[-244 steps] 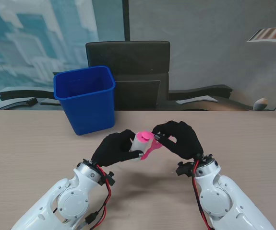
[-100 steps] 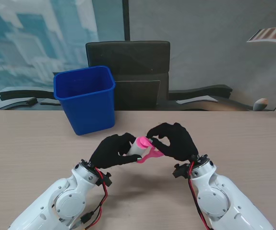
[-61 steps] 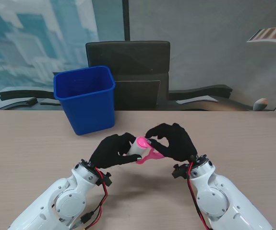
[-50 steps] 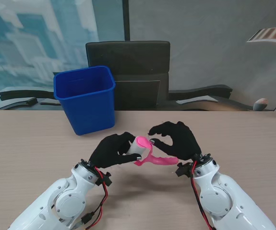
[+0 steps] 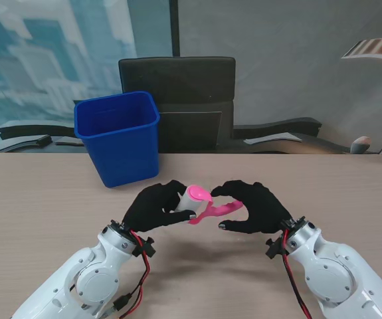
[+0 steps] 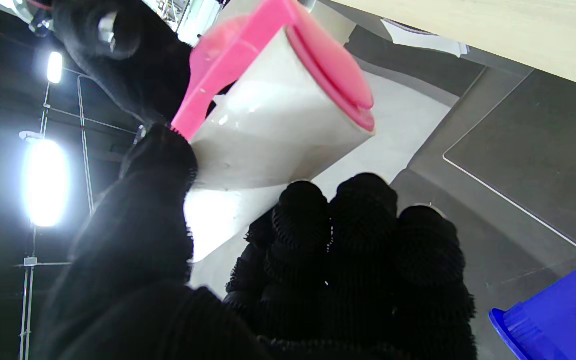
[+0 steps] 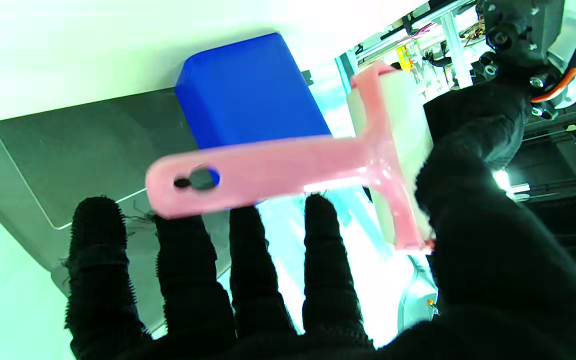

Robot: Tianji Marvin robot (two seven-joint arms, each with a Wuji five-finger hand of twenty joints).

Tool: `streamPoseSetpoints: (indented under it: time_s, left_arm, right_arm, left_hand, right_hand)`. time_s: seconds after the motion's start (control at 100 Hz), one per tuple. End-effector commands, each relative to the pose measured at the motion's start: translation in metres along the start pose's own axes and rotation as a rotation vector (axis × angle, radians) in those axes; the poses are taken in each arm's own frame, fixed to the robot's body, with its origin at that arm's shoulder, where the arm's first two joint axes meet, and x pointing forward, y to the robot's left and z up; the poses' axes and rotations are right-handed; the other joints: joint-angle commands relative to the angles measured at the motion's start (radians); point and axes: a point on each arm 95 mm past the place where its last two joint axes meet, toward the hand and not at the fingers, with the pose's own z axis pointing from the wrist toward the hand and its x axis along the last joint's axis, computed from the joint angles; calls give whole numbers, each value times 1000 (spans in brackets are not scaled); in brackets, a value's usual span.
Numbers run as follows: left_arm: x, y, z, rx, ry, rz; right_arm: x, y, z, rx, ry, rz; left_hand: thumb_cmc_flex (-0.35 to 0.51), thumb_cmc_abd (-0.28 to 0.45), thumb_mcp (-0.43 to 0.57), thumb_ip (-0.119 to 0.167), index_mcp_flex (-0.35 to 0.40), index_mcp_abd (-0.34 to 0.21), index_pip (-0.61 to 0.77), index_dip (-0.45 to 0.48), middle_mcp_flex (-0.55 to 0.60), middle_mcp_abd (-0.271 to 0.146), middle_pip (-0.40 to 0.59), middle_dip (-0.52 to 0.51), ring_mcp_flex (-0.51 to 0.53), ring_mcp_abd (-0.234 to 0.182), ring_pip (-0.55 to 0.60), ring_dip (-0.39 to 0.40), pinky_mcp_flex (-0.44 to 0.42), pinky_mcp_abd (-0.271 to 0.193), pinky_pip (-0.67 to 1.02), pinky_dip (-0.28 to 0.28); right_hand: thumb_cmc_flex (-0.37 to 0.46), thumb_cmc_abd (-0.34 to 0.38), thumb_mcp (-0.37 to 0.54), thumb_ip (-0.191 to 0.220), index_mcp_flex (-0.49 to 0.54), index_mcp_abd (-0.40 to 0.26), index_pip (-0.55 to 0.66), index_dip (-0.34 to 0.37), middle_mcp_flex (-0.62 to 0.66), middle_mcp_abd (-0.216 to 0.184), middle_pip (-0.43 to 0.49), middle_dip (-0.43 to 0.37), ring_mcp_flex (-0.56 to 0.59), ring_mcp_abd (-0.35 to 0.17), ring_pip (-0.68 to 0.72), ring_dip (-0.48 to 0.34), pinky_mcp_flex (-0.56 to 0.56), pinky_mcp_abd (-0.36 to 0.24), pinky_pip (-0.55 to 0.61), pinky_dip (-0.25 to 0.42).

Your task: Replace a lint-roller refill

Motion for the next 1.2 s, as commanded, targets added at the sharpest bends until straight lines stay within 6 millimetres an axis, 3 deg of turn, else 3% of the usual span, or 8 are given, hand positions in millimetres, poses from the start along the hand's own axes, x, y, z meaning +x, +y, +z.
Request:
streamPoseSetpoints:
  time_s: [0.0, 0.3, 0.42, 0.62, 0.75, 0.98, 1.12, 1.19]
  left_arm:
    - [7, 0, 2, 6, 2, -27]
    - [19, 6, 2, 10, -8, -124]
    - [23, 8, 3, 13, -28, -175]
    - [27, 12, 4, 18, -68, -228]
    - [28, 14, 3, 22, -93, -266]
    - [29, 14, 3, 23, -103, -276]
    - [28, 15, 3, 9, -102, -280]
    - [27, 16, 3, 10, -113, -283]
  right_arm:
    - [1, -10, 6, 4, -4, 14]
    - [-2, -19, 23, -105, 55, -189]
    - [1, -24, 29, -148, 73, -225]
    - [2, -30, 39, -214, 76, -254]
    - [1, -31, 41, -246, 71, -265]
    - [-3, -31, 42, -272, 36, -272]
    - [-3, -31, 44, -307, 30, -254]
    - [-2, -30, 44, -322, 35, -246]
  left_hand:
    - [105, 67, 197, 102, 85, -145, 209, 54, 18, -91, 17, -29, 36, -8, 37, -17, 12, -28, 56, -9]
    - [102, 68, 198, 101, 84, -150, 208, 55, 20, -96, 16, -29, 37, -11, 37, -18, 13, -29, 56, -9]
    - [101, 67, 198, 100, 85, -151, 208, 56, 20, -97, 16, -29, 37, -11, 37, -18, 13, -30, 56, -9]
    - [106, 68, 199, 98, 82, -145, 205, 54, 18, -93, 14, -29, 37, -10, 37, -18, 13, -30, 56, -10]
    - [107, 69, 198, 95, 80, -145, 205, 55, 15, -93, 15, -29, 36, -10, 36, -18, 13, -30, 56, -10]
    - [109, 72, 192, 91, 78, -149, 206, 53, 12, -94, 15, -30, 32, -11, 34, -19, 12, -31, 55, -10]
    - [106, 80, 184, 86, 76, -162, 200, 43, 6, -96, 6, -34, 23, -10, 24, -22, 7, -36, 49, -13]
    - [118, 93, 171, 77, 54, -175, 159, 15, -15, -87, -22, -45, 0, 5, -2, -29, -13, -35, 32, -17]
  right_hand:
    - [38, -81, 21, 24, -77, -44, -35, -13, -88, -17, -34, -19, -26, -95, -33, -18, -12, -47, -30, -12]
    - [52, -234, 252, 4, -79, -76, 72, -2, -140, -12, 83, -47, -71, -173, -3, -29, -88, -104, -55, -26]
    - [63, -250, 315, 3, -42, -43, 141, 67, -92, -16, 161, 1, -42, -193, 61, -12, -82, -124, -14, -43]
    - [106, -262, 422, 4, 65, 52, 290, 291, 65, -21, 388, 222, 87, -261, 335, 129, 24, -197, 153, -21]
    - [158, -263, 450, -6, 119, 11, 457, 422, 177, -17, 522, 348, 178, -303, 602, 256, 150, -294, 300, 39]
    - [245, -343, 438, -94, 241, -111, 794, 438, 420, -58, 663, 487, 387, -376, 890, 333, 286, -345, 439, 71]
    - [249, -334, 444, -83, 428, -168, 932, 493, 609, -73, 775, 538, 569, -448, 1079, 380, 428, -371, 561, 96]
    - [218, -334, 461, -34, 530, -205, 991, 532, 706, -81, 833, 567, 656, -508, 1180, 384, 520, -395, 636, 89]
